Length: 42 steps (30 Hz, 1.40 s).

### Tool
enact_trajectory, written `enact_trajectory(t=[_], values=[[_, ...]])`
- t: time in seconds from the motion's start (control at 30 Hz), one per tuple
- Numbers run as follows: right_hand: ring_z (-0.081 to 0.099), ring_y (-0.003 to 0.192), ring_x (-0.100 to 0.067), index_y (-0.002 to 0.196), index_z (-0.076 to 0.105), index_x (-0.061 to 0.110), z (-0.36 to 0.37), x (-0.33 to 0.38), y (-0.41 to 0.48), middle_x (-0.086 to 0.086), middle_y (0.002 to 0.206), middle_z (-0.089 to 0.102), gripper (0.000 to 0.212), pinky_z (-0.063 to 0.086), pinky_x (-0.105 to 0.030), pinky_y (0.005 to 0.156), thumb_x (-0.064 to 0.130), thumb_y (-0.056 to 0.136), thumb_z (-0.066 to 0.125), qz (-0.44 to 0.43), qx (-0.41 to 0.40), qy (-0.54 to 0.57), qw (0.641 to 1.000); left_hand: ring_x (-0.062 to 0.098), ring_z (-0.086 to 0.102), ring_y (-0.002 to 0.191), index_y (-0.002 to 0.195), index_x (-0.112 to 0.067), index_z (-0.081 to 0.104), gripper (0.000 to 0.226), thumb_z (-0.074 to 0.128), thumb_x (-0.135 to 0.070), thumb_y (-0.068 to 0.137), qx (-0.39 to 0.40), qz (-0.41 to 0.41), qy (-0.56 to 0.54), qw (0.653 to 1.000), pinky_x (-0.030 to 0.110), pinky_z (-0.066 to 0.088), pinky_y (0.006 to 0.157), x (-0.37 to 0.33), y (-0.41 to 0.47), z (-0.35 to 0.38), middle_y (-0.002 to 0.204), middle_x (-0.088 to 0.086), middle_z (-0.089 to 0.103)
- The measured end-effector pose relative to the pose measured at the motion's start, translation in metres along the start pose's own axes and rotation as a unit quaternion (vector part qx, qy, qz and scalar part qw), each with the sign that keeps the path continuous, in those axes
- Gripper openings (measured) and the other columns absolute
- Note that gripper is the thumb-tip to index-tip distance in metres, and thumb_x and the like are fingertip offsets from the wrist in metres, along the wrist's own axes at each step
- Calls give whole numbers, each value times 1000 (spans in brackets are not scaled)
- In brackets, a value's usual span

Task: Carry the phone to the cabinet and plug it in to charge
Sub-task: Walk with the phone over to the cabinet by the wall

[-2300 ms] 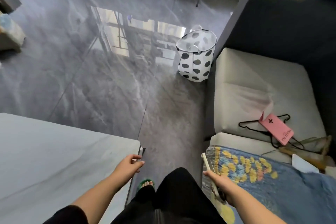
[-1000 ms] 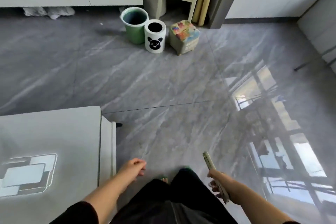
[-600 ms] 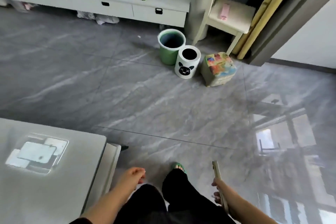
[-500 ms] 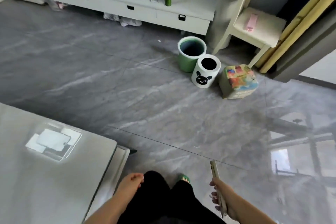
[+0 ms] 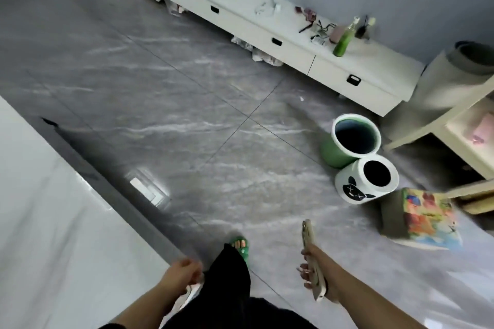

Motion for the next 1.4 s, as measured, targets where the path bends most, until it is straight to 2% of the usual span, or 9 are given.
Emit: enact_trajectory(t=[0.1, 0.23, 0.37, 0.53, 0.7, 0.87, 1.0, 1.17, 1.4], values=[[45, 46, -24, 97, 51, 8, -5, 43, 10, -11, 58, 47, 32, 38, -29, 49, 29, 79, 68, 48, 24, 0, 999, 18, 53, 60, 76, -9, 59, 21, 50, -14, 94, 14, -1, -21, 1000, 20, 34, 49, -61, 28, -3, 73, 8, 61], [46, 47, -25, 90, 48, 8, -21, 105, 23, -11, 62, 44, 30, 37, -29, 50, 27, 79, 67, 68, 13, 19, 997, 19, 63, 78, 92, -13, 63, 15, 52, -23, 94, 16, 20, -48, 998, 27, 40, 65, -159, 73, -8, 91, 5, 69], [46, 51, -25, 86, 48, 8, -34, 176, 47, -10, 62, 45, 30, 34, -30, 57, 28, 77, 68, 84, 16, 5, 996, 17, 66, 88, 99, -18, 63, 16, 55, -30, 92, 30, 41, -89, 995, 29, 47, 68, -261, 122, -14, 98, 1, 70], [45, 53, -24, 91, 52, 5, -32, 309, 77, -11, 65, 45, 33, 33, -32, 58, 31, 77, 67, 73, 17, -32, 997, 19, 66, 91, 105, -15, 62, 22, 56, -31, 92, 19, 47, -107, 993, 31, 46, 74, -362, 170, -25, 105, 5, 70], [45, 49, -24, 94, 51, 9, 10, 458, 95, -9, 65, 46, 36, 32, -31, 54, 32, 73, 70, 27, 20, -79, 996, 25, 62, 94, 108, -8, 61, 24, 54, -26, 94, -21, 13, -116, 993, 33, 41, 81, -427, 197, -51, 109, 11, 67], [54, 48, -21, 92, 58, 10, 87, 594, 101, -7, 66, 55, 40, 47, -29, 55, 34, 64, 73, -47, 37, -110, 992, 24, 62, 93, 110, -7, 60, 26, 54, -26, 94, -59, -6, -148, 987, 33, 41, 80, -481, 231, -100, 109, 11, 67], [57, 53, -19, 89, 60, 7, 139, 687, 116, -7, 72, 58, 35, 52, -30, 60, 35, 69, 69, -57, 46, -99, 992, 22, 63, 89, 111, -7, 61, 27, 55, -27, 93, -71, -25, -159, 984, 31, 40, 75, -526, 272, -143, 110, 11, 68], [53, 54, -19, 88, 59, 9, 182, 770, 134, -6, 69, 55, 27, 48, -29, 57, 31, 75, 66, -56, 24, -93, 994, 24, 63, 89, 110, -7, 61, 26, 54, -27, 94, -54, -28, -128, 990, 31, 39, 75, -607, 335, -194, 110, 12, 68], [45, 60, -23, 96, 54, 9, 185, 834, 149, -10, 79, 44, 29, 41, -33, 61, 30, 78, 64, 21, 13, -10, 1000, 22, 62, 89, 112, -8, 60, 26, 51, -25, 95, 11, 4, -58, 998, 30, 40, 72, -767, 405, -222, 113, 13, 67]])
Point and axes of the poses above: each hand's wrist, its own y-axis towards the middle knuckle, its own z-axis out of the palm, x = y × z, the point moved 6 cm from there along y, towards the middle knuckle
